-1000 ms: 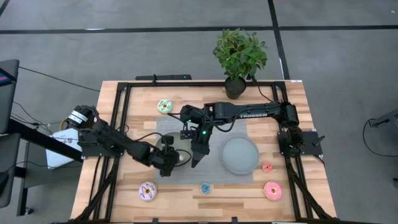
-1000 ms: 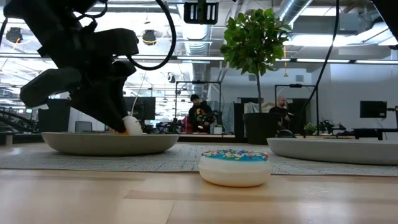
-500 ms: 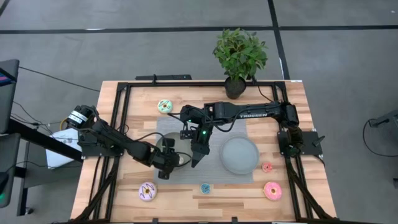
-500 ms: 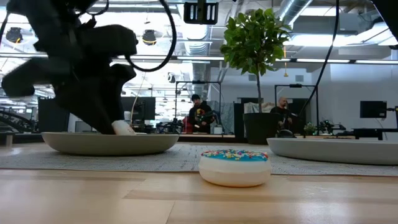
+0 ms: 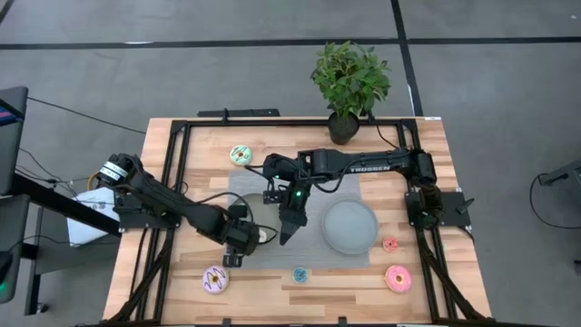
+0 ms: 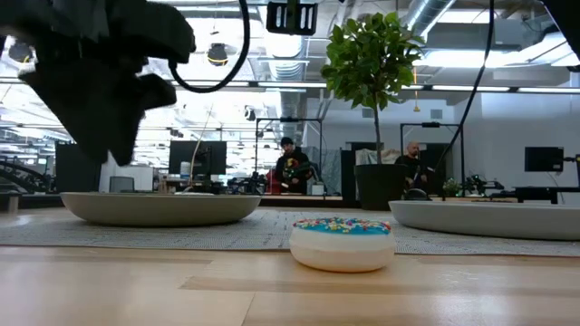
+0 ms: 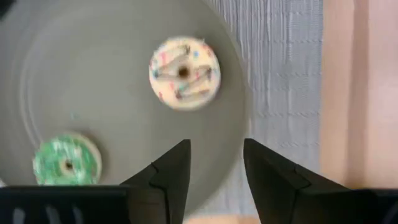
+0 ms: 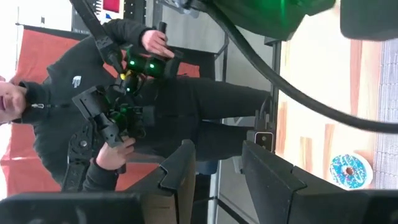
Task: Pick & Place donuts
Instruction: Put the small blue donut on the dark gray plate
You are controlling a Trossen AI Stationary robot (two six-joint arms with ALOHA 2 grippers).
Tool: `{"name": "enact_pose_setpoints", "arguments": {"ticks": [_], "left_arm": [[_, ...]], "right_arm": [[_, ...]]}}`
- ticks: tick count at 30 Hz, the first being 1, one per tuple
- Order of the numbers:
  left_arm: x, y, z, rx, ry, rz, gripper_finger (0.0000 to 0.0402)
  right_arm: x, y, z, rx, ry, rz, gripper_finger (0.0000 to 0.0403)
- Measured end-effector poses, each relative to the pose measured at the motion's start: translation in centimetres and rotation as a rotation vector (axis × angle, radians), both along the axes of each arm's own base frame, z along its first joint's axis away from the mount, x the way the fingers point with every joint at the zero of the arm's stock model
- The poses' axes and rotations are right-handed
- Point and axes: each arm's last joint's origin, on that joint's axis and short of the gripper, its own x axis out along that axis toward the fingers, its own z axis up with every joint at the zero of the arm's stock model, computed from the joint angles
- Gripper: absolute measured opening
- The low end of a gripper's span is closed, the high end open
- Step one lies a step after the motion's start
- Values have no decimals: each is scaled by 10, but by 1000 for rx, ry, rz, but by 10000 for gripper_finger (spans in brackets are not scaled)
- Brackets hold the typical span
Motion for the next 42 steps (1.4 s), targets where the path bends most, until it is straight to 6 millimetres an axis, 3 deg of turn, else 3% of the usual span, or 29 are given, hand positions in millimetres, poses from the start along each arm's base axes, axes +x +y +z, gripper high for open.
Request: {"name": "enact_pose_setpoints", "arguments": {"ticks": [8,14,21,28,33,42], "left_arm": [[-3,-15,19,-112,68,98,142],[-22,-23,26,-34,53,175,142],[-42,-10,55,82,-126,317,142],[-90,12,68,3,-318,479,142],[-119,21,61,-63,-493,517,142],[-159,40,20,-161,-649,449,142]], "right_arm": [[-21,11,-13,-68,116,98,123],[-44,36,-24,-324,206,206,123],[-49,70,-27,-497,81,305,123],[-47,93,-26,-583,-41,317,123],[-47,104,-26,-624,-84,311,123],[-35,123,-20,-703,-145,80,123]]}}
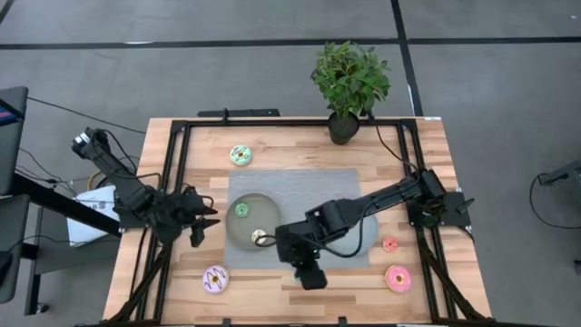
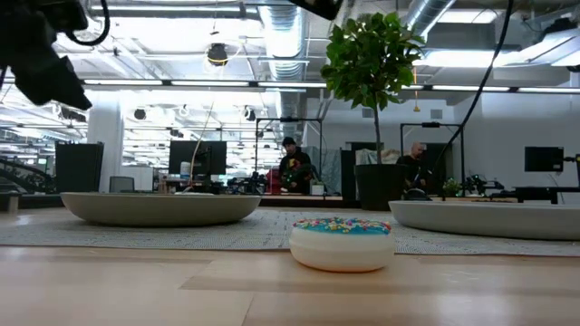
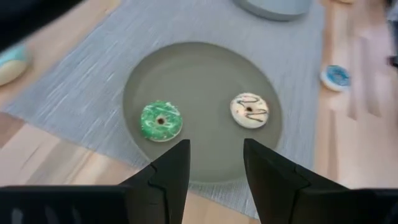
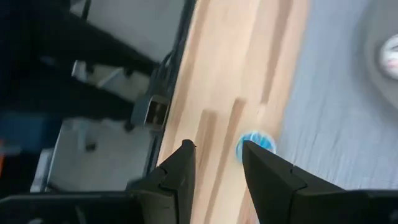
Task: Pick & Place donuts
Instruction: Put the small blue donut on the dark gray plate
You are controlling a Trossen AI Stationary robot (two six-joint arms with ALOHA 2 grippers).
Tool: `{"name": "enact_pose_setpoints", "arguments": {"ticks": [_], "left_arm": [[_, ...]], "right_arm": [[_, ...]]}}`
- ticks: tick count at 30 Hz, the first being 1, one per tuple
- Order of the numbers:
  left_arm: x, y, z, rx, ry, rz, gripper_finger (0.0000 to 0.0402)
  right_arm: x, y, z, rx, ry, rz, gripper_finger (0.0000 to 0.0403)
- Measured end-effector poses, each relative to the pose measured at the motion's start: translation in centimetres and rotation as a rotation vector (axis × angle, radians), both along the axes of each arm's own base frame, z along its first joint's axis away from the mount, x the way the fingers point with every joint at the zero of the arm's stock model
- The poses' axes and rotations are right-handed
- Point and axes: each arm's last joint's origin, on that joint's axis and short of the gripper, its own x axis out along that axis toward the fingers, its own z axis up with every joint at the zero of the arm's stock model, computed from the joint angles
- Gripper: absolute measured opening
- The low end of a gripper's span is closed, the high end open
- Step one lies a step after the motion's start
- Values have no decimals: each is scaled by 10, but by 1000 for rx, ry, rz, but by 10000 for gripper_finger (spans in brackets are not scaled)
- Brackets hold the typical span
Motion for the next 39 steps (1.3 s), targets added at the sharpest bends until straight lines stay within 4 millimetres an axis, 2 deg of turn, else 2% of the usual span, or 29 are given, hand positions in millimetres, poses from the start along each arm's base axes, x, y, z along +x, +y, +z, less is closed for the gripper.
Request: {"name": "enact_pose_setpoints", "arguments": {"ticks": [4,9,19,27,30,32,34,36,39], "left_arm": [[-11,10,-4,9,-57,-84,142],[-23,22,1,54,-143,-154,142],[-38,43,7,110,-275,-182,142],[-37,45,8,123,-285,-191,142],[-37,46,8,123,-285,-185,142],[-37,46,9,122,-286,-186,142],[-37,46,9,121,-288,-185,142],[-37,46,8,125,-283,-184,142],[-36,45,7,129,-272,-189,142]], "right_arm": [[5,0,2,15,-26,-83,123],[5,-1,-2,31,17,-166,123],[-12,11,-52,16,249,-353,123],[-10,8,-72,18,300,-422,123],[-3,11,-88,22,328,-413,123],[-7,10,-103,-31,406,-419,123],[3,12,-111,-1,360,-420,123],[-1,11,-114,-38,389,-425,123],[6,11,-123,-22,368,-423,123]]}}
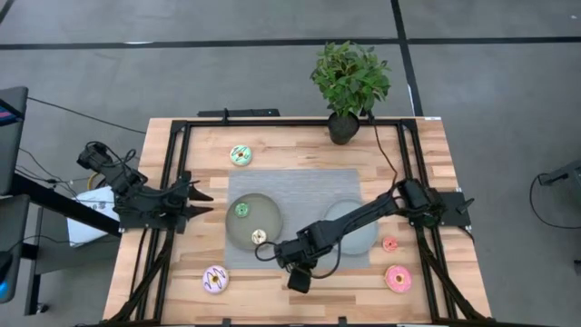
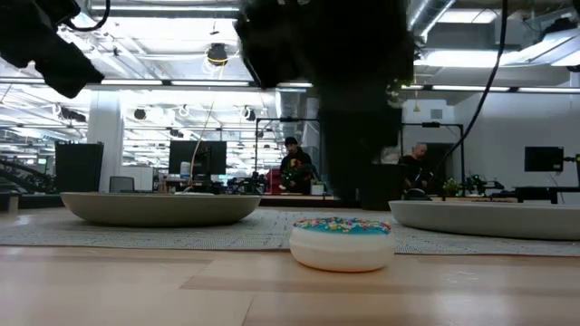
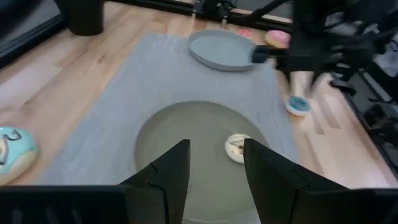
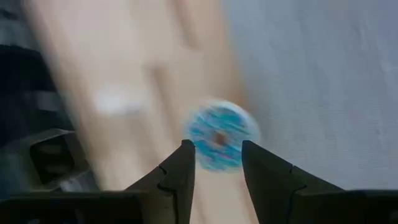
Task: Pick & Place donuts
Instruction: Put the small blue donut on the dark gray plate
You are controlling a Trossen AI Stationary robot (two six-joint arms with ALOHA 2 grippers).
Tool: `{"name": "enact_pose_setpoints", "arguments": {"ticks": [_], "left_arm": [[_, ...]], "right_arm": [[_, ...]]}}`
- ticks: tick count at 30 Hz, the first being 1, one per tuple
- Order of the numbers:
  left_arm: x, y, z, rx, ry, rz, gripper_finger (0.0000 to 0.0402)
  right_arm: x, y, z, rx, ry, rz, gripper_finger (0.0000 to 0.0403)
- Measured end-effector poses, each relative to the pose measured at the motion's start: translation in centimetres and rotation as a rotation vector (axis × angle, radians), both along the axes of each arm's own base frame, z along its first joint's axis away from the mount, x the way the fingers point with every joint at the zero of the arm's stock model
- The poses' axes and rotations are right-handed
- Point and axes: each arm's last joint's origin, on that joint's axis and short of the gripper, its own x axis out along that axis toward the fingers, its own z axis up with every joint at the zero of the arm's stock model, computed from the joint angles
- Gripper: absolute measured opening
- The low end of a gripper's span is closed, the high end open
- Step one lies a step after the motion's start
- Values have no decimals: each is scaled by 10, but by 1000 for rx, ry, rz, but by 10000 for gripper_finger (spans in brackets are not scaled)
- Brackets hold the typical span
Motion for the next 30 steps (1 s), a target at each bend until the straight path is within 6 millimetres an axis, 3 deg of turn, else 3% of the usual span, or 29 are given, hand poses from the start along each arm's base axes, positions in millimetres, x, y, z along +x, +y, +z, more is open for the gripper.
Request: {"name": "enact_pose_setpoints", "arguments": {"ticks": [14,30], "left_arm": [[2,-1,-1,15,14,10,141],[2,-1,-1,19,10,20,141]], "right_arm": [[2,11,-29,-46,22,33,114],[8,11,-23,-35,-9,32,68]]}}
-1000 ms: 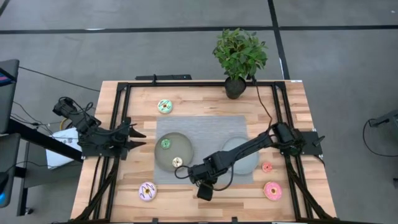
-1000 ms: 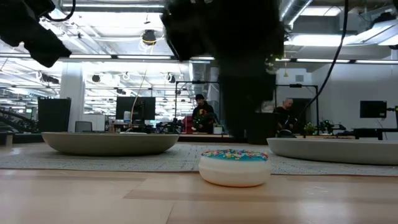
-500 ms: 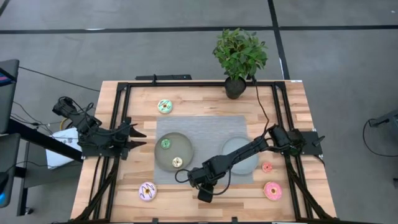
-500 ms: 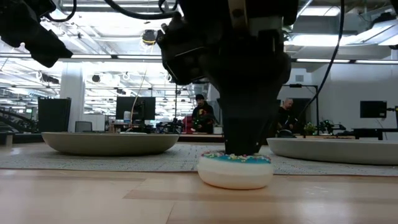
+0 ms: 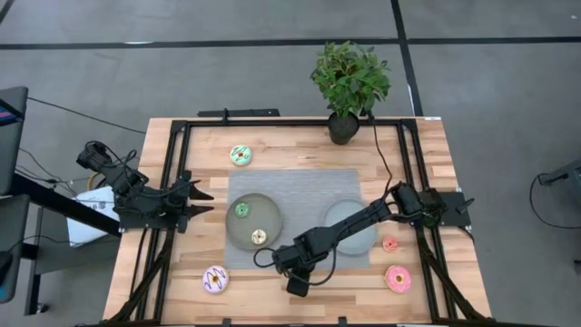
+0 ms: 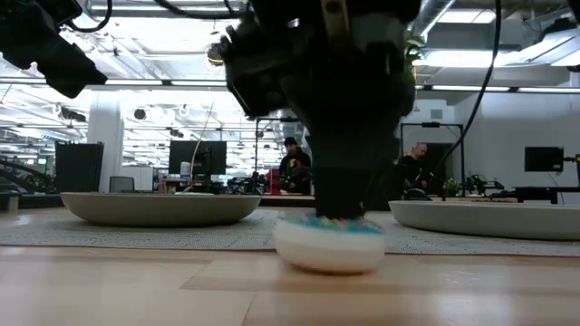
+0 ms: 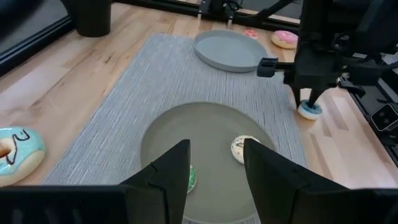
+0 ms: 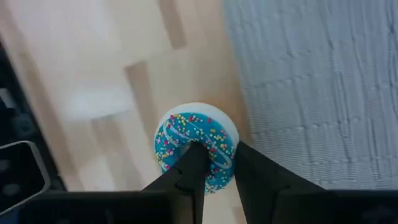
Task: Pick & Place donuts
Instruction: Put the small blue donut on the dark gray plate
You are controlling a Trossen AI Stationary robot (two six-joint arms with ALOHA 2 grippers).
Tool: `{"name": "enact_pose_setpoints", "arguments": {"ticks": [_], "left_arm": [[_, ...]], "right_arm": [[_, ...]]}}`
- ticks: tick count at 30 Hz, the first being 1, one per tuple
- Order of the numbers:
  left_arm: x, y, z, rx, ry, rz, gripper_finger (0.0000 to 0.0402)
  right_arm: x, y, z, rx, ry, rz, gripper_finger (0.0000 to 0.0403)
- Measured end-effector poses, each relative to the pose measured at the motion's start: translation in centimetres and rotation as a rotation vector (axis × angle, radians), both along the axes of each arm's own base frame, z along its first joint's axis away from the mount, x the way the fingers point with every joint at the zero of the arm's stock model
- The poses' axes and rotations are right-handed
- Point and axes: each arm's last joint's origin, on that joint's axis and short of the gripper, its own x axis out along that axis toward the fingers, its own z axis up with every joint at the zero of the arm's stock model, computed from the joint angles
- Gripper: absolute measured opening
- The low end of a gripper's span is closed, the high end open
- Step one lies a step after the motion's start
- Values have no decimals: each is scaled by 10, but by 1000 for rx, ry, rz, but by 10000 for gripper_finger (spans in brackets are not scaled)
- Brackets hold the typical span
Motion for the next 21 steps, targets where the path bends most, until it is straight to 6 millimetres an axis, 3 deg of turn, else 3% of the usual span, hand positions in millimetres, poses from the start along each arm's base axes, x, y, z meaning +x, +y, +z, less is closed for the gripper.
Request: {"name": "enact_pose_setpoints", "arguments": {"ticks": [12,21], "left_arm": [[2,-4,6,-70,-42,-73,141],[5,-7,7,-212,-34,-53,141]], "right_arm": [[19,-2,35,11,-127,49,59],[44,-52,56,-145,-255,-22,58]]}}
